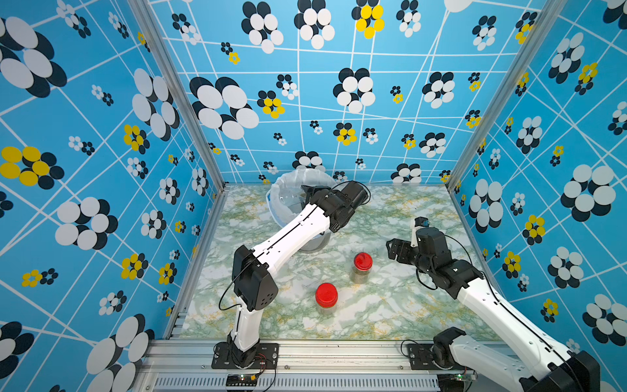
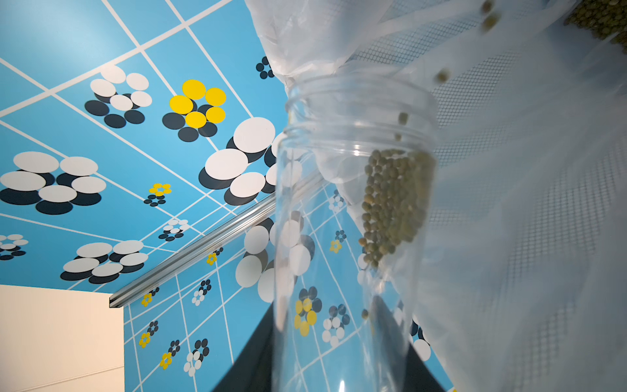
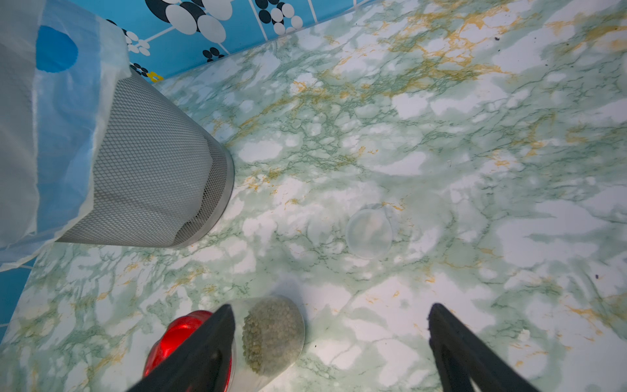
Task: Empty moldy mung beans from jars
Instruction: Pour the moldy mung beans from the jar into the trash bin.
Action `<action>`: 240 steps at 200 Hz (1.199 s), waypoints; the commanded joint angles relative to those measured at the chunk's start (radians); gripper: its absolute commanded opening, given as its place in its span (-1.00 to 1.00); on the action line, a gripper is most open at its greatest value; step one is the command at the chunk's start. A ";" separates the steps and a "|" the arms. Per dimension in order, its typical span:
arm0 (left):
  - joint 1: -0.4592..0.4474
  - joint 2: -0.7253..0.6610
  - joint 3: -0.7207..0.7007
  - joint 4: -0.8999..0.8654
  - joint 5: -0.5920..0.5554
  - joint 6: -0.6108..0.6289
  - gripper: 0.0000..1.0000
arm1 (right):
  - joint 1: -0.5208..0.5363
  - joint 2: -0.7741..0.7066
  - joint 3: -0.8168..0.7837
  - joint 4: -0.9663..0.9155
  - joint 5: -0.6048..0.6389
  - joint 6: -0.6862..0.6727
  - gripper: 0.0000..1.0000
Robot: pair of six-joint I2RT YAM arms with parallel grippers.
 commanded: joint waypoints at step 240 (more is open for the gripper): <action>0.060 0.043 0.178 -0.405 0.059 -0.431 -0.57 | -0.004 0.019 0.013 0.000 -0.025 0.001 0.82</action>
